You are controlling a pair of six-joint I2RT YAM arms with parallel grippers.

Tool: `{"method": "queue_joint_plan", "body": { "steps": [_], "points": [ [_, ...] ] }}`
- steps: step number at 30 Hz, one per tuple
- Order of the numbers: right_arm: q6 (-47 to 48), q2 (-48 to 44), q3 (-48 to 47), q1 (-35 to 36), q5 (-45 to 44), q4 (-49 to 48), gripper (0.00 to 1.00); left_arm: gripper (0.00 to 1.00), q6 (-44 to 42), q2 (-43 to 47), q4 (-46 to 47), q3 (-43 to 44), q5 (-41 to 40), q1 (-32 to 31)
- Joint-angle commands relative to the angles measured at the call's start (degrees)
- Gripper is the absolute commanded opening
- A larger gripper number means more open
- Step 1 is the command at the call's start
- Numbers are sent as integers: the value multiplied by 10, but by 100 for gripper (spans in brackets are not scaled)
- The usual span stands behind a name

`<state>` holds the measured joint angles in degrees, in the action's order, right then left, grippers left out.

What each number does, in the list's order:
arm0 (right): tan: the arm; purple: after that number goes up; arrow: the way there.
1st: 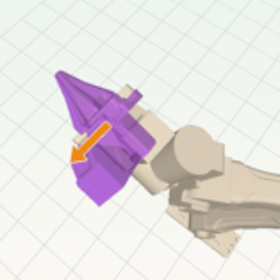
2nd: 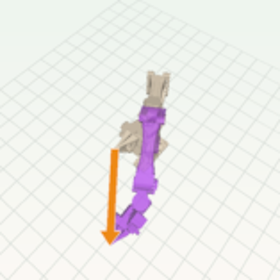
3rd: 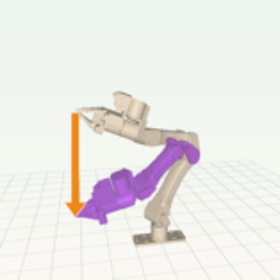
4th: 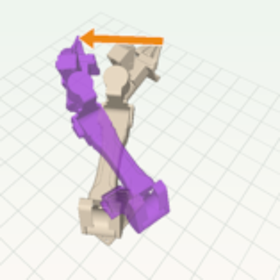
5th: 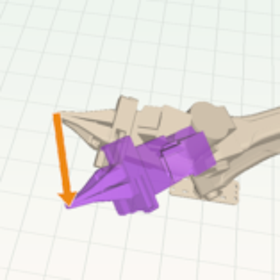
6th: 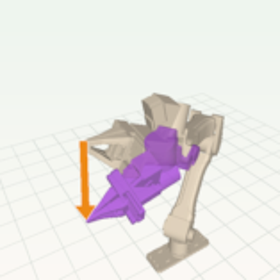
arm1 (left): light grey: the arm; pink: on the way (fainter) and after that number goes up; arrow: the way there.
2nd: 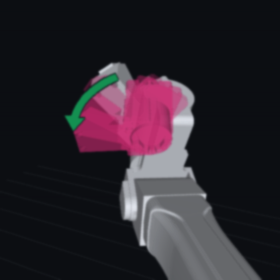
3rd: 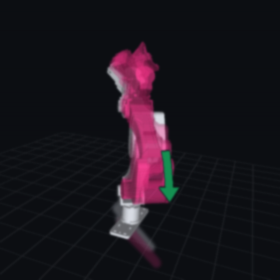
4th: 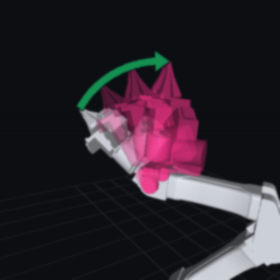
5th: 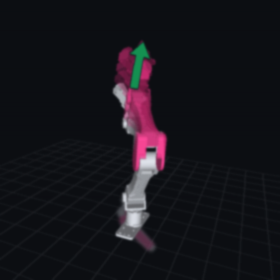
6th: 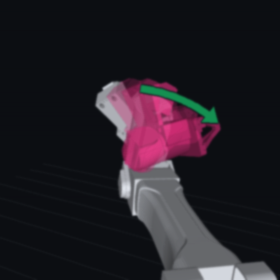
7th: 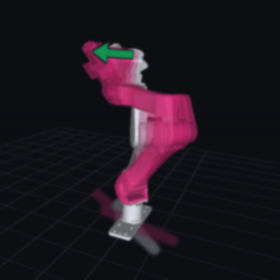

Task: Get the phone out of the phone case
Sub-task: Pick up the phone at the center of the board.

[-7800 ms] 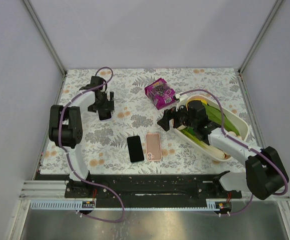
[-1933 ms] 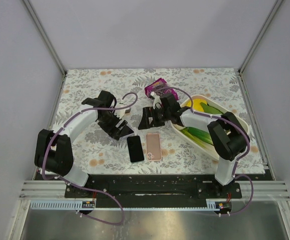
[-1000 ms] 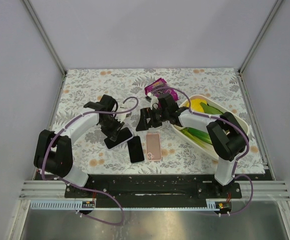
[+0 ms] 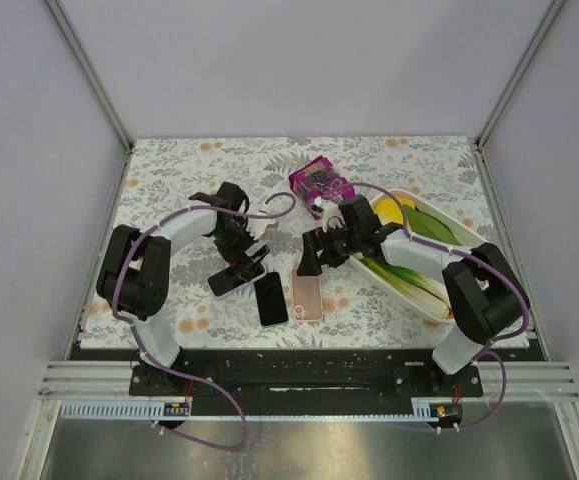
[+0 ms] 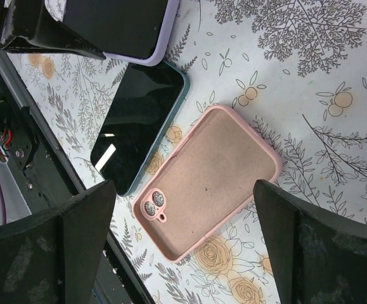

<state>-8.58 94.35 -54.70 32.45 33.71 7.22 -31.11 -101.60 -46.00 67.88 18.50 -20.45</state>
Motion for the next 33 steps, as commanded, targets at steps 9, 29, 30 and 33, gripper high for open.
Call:
{"method": "queue_joint_plan", "body": {
  "steps": [9,29,30,33],
  "points": [
    [13,-19,1,-19,4,2,99,99,-44,-32,-64,35,86,29],
    [36,-61,25,-66,0,47,99,99,-14,22,32,-63,-9,-3],
    [35,-64,27,-69,4,48,100,99,-7,25,39,-65,-20,-7],
    [34,-73,29,-78,7,54,100,99,4,28,49,-74,-47,-20]
  ]
}}
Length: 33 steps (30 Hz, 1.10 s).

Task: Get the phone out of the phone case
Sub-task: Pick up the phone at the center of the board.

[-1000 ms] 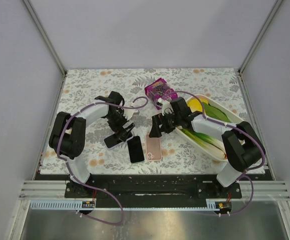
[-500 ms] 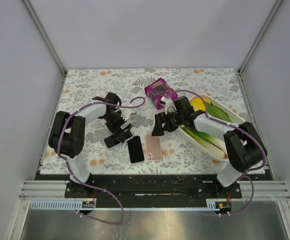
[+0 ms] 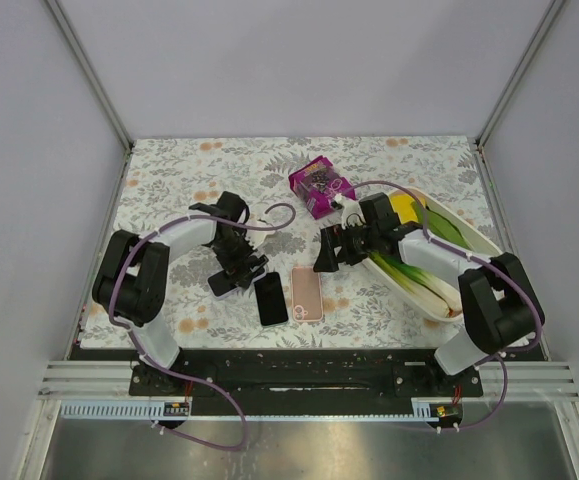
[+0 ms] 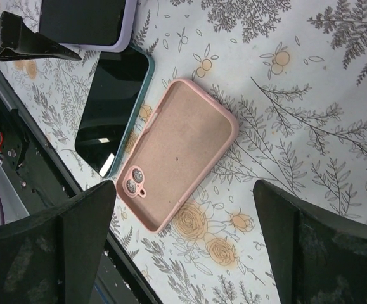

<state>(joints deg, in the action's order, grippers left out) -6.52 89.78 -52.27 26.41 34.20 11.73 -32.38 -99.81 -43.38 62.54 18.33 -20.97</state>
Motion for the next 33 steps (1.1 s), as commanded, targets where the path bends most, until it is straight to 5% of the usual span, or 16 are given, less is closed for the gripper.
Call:
{"method": "queue_joint_plan", "body": {
  "steps": [1,5,14,17,19,20,33],
  "points": [
    [13,-32,6,-21,6,8,99,99,20,11,27,-22,-55,-20],
    [12,-45,2,-23,11,8,99,97,38,10,38,-27,-89,-36],
    [5,-54,-13,-23,17,8,100,77,44,1,47,-31,-111,-43],
    [4,-56,-13,-24,15,8,99,44,41,7,51,-37,-108,-43],
    [1,-54,-14,-24,15,8,99,5,45,12,51,-38,-97,-43],
    [-2,-55,-15,-24,15,7,99,0,48,20,56,-40,-92,-42],
    [-60,-6,-74,5,36,-46,99,0,60,169,53,-23,-30,-43]
  ]
}}
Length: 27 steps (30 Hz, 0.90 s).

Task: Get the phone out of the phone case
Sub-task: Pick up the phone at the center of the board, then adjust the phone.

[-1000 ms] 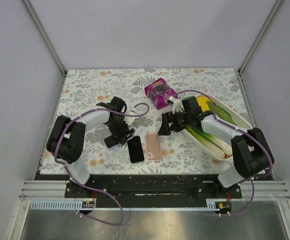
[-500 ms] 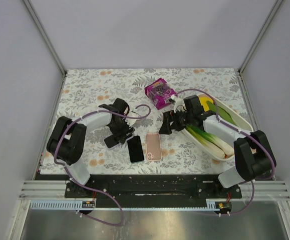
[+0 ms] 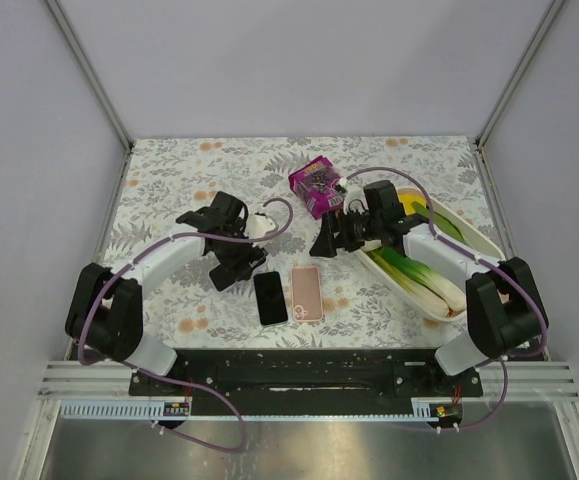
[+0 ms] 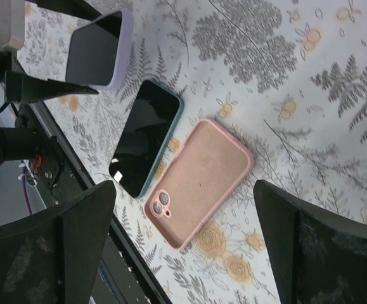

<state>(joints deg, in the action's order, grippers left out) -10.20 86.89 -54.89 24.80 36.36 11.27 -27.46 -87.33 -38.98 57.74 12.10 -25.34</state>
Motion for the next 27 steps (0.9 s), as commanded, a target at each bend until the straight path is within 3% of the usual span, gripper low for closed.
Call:
{"method": "queue_joint_plan", "body": {
  "steps": [1,9,16,27],
  "points": [
    [-25,32,-60,31,12,-43,99,0,14,51,8,28,35,-1],
    [-68,121,-160,78,18,-52,99,0,43,81,3,55,42,-36],
    [-98,163,-182,96,28,-69,100,0,64,94,7,74,37,-57],
    [-131,196,-181,123,56,-98,87,0,81,95,12,99,-6,-87]
  ]
}}
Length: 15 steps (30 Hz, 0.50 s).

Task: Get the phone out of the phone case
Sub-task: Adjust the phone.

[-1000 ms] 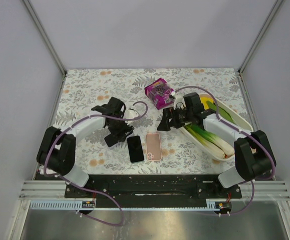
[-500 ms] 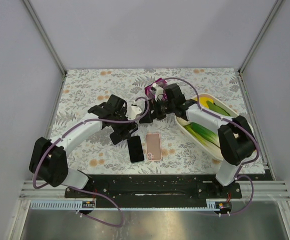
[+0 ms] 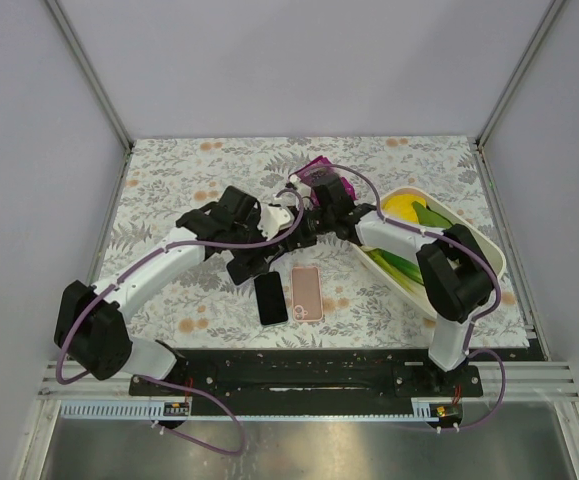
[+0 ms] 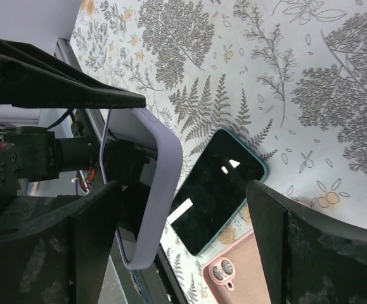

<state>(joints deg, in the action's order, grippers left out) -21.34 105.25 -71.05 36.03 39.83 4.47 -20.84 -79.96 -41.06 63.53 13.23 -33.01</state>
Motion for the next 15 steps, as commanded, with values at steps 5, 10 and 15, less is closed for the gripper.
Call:
{"method": "queue_joint_plan", "body": {
  "steps": [5,10,15],
  "points": [
    [-56,24,-15,12,67,-71,54,0,25,17,43,44,-38,-15],
    [-49,12,-16,11,101,-65,4,0,27,15,55,35,-49,-17],
    [26,-26,-14,9,89,10,0,19,16,30,59,20,-9,-16]
  ]
}}
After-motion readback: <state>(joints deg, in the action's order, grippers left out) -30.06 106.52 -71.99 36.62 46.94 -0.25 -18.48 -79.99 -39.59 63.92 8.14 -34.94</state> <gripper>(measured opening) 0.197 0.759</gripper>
